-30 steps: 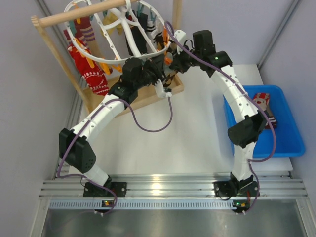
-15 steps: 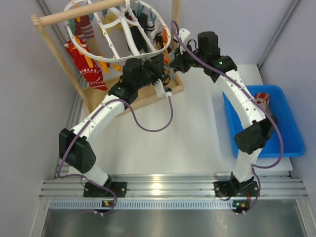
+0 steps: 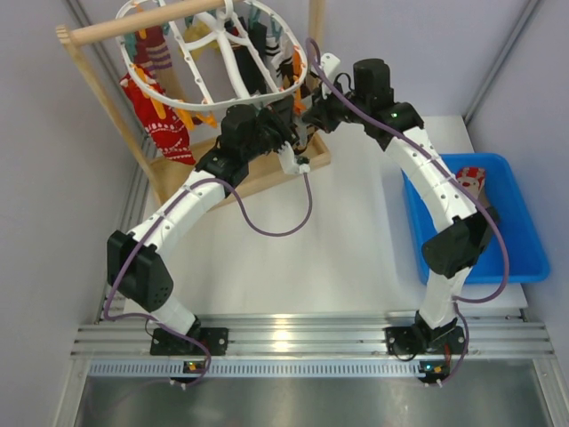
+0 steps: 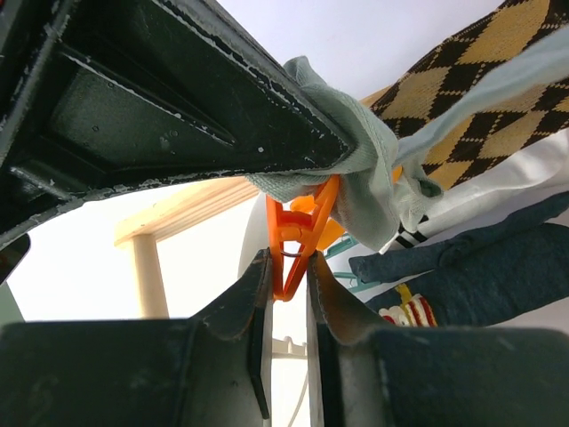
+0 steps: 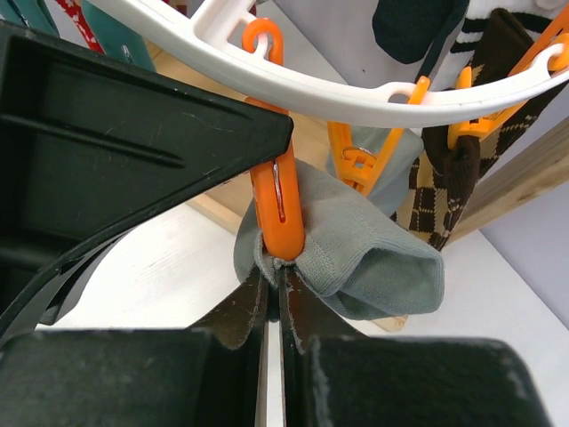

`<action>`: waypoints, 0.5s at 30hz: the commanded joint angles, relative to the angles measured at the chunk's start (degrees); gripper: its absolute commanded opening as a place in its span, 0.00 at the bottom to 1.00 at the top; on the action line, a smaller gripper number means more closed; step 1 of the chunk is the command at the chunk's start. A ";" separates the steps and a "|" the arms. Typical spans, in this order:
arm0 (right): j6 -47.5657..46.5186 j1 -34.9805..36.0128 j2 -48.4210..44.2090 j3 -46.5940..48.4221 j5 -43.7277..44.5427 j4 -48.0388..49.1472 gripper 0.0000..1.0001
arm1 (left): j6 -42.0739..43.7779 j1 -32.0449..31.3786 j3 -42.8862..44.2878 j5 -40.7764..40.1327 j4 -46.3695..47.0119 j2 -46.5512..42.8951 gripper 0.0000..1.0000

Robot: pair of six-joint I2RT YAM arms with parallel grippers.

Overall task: Clip the socks to the hanger
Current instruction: Clamp the sock onto the hanger.

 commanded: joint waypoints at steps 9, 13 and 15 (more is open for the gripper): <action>-0.26 1.72 -2.61 1.08 0.15 5.42 0.00 | 33.68 -3.29 -6.15 10.74 -14.08 3.27 0.34; -0.44 1.54 -2.52 1.08 0.94 5.94 0.00 | 33.07 -3.29 -6.94 10.22 -12.68 2.39 0.41; -0.52 1.28 -2.44 1.17 1.12 6.12 0.00 | 32.72 -3.29 -7.81 10.30 -11.19 1.61 0.48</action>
